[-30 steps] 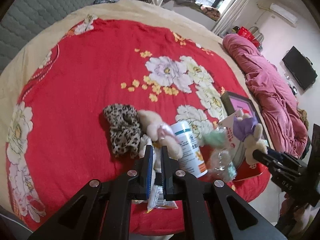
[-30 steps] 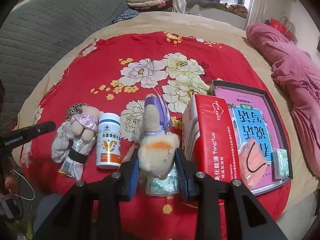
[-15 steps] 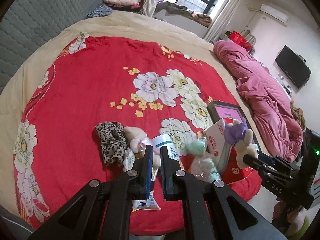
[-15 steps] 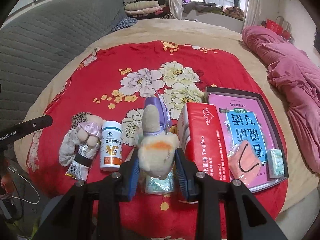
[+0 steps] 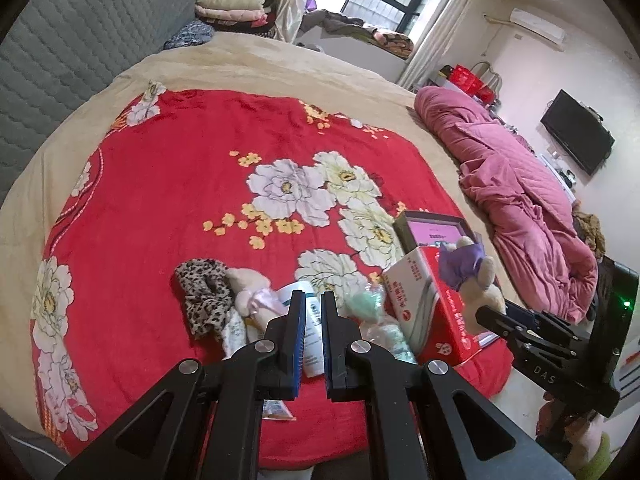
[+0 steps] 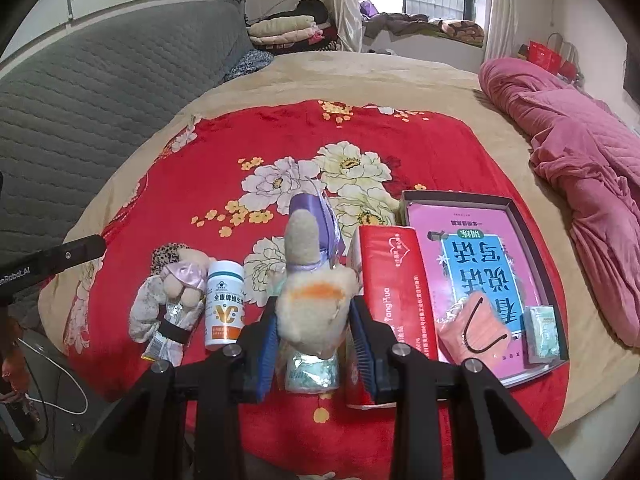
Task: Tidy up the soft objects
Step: 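Carry the bunny in the right gripper while the left gripper carries the scrunchie over the tray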
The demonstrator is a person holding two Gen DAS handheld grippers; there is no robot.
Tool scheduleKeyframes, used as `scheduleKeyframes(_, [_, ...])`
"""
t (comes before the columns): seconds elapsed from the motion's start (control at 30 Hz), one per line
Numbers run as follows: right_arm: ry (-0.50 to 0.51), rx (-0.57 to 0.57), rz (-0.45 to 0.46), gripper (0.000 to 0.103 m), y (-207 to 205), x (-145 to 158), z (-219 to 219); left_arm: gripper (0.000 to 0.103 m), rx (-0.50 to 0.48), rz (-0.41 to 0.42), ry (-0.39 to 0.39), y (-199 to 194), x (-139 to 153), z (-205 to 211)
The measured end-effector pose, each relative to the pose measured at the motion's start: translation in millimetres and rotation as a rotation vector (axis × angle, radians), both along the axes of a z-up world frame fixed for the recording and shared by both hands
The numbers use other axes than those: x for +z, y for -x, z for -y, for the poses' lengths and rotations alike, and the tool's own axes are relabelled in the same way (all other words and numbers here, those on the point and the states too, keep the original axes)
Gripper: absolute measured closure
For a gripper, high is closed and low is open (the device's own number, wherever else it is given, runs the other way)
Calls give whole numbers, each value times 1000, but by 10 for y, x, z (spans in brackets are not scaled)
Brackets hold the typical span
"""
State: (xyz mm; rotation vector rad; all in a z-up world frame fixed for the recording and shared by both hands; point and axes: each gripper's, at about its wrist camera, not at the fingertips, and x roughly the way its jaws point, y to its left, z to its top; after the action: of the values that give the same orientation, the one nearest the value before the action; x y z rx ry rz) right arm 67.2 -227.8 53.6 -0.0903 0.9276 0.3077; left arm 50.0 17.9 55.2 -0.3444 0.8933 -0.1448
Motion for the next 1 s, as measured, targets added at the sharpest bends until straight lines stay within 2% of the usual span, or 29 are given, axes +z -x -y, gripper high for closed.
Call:
scheduleKeyframes(0.47, [-30,-33,48,68,-46,263,367,96,-80,51,0,-132,306,433])
scheduleKeyframes(0.67, [-48,-56,57,68,-50,296,511,96,-46,46,-8,-181,320,295])
scheduleKeyframes(0.77, [-62,-52,50,68,-56,267,527,95,-5,20,-48,-180,186,159])
scheduleKeyframes(0.83, [-61,-48,47,68,-53,245,511,94,10,-39,-67,-191,-7,73])
scheduleKeyframes(0.87, [-64,-44,44,68,-53,231,503,89,23,-76,-72,-192,-129,21])
scheduleKeyframes(0.93, [-70,-42,41,68,-46,210,496,86,26,-131,-75,-168,-368,-47])
scheduleKeyframes(1.0, [-71,-42,39,68,-43,192,498,70,26,-175,-113,-131,-560,-53])
